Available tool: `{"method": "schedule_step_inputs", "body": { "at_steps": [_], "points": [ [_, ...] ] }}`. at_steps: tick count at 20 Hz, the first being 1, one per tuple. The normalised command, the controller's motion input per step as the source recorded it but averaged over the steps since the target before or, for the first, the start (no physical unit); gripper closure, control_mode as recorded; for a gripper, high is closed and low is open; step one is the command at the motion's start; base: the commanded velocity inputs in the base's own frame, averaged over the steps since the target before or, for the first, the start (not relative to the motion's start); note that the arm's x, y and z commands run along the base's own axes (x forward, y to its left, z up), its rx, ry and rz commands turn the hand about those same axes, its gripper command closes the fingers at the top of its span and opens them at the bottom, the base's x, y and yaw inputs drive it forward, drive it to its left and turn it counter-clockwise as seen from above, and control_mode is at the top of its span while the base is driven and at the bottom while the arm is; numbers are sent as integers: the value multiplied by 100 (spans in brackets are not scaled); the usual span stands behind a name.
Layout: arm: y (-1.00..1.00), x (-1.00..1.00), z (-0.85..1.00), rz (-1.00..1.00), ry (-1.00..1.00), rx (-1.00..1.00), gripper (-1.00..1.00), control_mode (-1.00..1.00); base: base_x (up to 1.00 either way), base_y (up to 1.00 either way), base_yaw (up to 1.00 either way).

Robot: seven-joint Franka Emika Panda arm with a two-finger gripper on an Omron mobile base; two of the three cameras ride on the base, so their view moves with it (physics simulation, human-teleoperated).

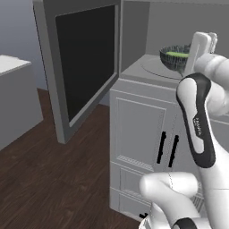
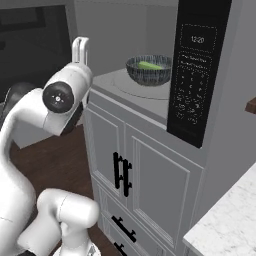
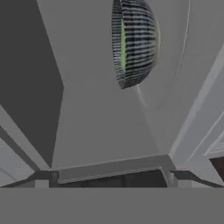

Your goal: Pick the corn from the sink and place it in the bowl. Then pick the bowl and place it in the microwave. Then close the microwave door and press the start button.

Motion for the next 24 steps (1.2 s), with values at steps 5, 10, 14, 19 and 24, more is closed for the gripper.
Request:
{"method": "schedule_step_inputs", "body": {
  "at_steps": [5, 10, 14, 19, 24],
  "points": [
    [42, -100, 14, 15, 18, 5, -100, -100, 0, 0, 0],
    [45, -100, 0, 14, -8, 1, -100, -100, 0, 0, 0],
    [60, -100, 0, 4, -6, 3, -100, -100, 0, 0, 0],
    [85, -100, 0, -3, 0, 8, -100, -100, 0, 0, 0],
    [87, -97, 0, -7, -17, 1, -100, -100, 0, 0, 0]
  ]
}}
